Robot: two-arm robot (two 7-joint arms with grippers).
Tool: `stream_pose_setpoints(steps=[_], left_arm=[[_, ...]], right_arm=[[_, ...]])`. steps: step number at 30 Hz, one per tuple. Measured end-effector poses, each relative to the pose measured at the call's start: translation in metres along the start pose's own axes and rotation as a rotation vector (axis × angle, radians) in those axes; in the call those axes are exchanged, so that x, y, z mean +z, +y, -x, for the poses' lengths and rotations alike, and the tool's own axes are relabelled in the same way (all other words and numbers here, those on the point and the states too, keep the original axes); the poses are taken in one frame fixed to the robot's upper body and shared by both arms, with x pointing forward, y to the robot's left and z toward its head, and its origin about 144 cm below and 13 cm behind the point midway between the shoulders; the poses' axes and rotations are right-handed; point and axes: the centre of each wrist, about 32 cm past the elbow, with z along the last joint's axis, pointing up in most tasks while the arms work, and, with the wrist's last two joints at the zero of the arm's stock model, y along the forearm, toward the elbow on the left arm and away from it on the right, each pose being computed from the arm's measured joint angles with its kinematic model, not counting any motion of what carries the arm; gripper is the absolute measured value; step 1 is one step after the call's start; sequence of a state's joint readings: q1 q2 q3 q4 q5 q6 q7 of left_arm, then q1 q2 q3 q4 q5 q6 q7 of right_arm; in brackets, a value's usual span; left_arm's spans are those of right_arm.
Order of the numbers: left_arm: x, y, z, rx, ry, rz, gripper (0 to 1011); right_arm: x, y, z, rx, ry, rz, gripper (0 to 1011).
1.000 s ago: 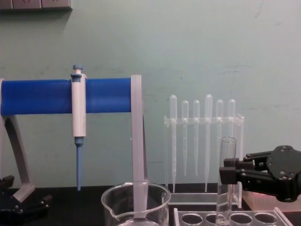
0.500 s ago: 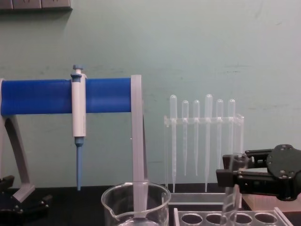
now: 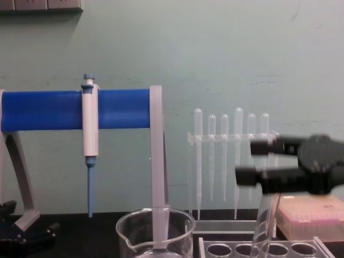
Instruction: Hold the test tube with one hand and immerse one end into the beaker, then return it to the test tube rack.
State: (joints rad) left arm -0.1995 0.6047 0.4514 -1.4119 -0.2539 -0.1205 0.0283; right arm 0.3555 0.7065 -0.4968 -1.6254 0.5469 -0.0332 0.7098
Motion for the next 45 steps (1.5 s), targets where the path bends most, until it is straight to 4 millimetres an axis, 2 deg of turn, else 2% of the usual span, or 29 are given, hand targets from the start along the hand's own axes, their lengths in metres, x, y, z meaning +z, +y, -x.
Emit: stream_pose_setpoints(steps=[4,11,18,27,36,45], left_arm=[[0.0,0.0,0.0,0.0,0.0,0.0,1000],[0.0,0.0,0.0,0.0,0.0,0.0,1000],[0.0,0.0,0.0,0.0,0.0,0.0,1000],[0.0,0.0,0.0,0.0,0.0,0.0,1000],[0.0,0.0,0.0,0.0,0.0,0.0,1000],[0.0,0.0,0.0,0.0,0.0,0.0,1000]], right_arm=[[0.011,0.001,0.002,-0.032,-0.018,-0.058,996],[0.013,-0.003,0.014,-0.212,0.001,-0.135,1002],[-0.004,0.0,0.036,-0.467,0.032,-0.137,1002],[-0.039,0.023,0.065,-0.737,0.062,-0.089,1002],[-0.055,0.031,0.071,-0.762,0.073,-0.04,1002],[-0.056,0.029,0.067,-0.731,0.084,-0.017,1002]])
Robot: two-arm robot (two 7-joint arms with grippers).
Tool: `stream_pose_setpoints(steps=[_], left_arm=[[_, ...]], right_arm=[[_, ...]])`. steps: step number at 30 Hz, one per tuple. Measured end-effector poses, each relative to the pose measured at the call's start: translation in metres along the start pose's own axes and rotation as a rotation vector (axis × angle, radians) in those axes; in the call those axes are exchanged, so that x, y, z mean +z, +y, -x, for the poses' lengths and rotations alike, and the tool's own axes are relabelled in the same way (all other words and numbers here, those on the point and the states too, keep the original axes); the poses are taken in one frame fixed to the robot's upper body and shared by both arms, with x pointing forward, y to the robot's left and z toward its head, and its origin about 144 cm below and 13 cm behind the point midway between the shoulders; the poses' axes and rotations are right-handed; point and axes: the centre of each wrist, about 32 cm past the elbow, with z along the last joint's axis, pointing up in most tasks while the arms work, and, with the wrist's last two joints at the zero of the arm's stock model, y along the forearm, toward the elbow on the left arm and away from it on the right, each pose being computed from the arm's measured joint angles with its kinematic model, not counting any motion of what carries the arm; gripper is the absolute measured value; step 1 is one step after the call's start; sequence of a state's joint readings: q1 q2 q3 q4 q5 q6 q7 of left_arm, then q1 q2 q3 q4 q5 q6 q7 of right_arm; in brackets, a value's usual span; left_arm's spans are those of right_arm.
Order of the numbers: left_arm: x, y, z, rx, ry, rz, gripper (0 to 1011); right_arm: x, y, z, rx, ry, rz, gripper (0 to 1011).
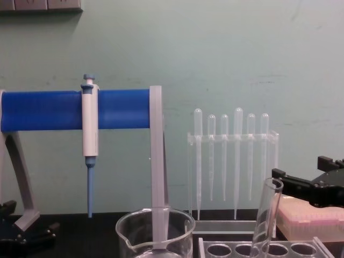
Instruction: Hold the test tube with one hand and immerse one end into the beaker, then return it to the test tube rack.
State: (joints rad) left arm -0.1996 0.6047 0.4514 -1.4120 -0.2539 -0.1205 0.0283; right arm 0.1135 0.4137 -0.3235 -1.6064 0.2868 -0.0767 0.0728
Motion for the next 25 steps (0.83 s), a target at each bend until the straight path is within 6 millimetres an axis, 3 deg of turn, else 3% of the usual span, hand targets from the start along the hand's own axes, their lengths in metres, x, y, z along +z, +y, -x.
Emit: stream_pose_setpoints(steps=[25], left_arm=[[0.0,0.0,0.0,0.0,0.0,0.0,1000]], right_arm=[[-0.0001,-0.0003,0.002,-0.008,0.0,-0.009,1002]])
